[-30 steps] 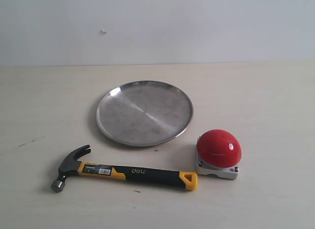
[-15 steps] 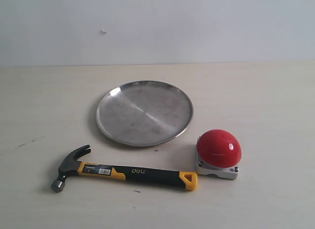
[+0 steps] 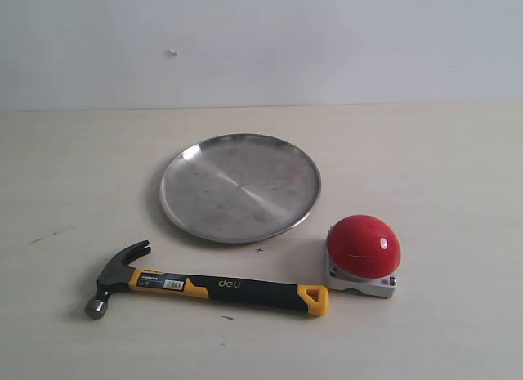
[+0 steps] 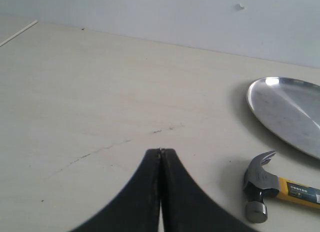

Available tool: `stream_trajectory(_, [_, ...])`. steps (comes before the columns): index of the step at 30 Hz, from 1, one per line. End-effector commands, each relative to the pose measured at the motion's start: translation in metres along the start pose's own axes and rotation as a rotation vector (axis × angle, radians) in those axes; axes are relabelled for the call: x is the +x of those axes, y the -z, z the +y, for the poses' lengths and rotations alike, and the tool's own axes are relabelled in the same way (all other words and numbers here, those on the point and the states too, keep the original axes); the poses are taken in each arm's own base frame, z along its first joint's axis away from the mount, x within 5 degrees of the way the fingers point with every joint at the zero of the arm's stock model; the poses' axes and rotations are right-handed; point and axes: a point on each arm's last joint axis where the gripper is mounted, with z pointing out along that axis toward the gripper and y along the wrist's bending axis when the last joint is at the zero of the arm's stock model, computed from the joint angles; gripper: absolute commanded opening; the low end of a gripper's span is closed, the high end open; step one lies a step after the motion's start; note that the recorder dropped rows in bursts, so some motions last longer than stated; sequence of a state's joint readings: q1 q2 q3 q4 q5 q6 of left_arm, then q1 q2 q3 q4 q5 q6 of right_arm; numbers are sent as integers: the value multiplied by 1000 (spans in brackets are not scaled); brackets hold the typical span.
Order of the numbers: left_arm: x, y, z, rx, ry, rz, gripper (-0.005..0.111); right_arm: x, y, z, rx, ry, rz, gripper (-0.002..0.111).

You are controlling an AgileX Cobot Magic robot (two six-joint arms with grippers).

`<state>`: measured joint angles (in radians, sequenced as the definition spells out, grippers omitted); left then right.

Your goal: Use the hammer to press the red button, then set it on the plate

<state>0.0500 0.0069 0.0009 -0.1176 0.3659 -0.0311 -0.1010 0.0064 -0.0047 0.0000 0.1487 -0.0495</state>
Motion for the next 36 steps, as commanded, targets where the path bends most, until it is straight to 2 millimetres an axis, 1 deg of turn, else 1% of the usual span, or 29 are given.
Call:
stream_trajectory(1, [-1,1,0,-2,2,-11,0,-11,1,-1,13,1,-136,0])
stream_trajectory(9, [-1,1,0,-2,2,-11,0,-12,1,-1,14,1,-144,0])
stream_trajectory(20, [-1,1,0,-2,2,-11,0,-12,1,-1,-6,-263,-151,0])
stream_trajectory(28, [-1,1,0,-2,2,-11,0,-16,2,-1,-9,-268,-190,0])
stream_trajectory(36, [-1,1,0,-2,2,-11,0,-14,2,-1,-12,-296,-176,0])
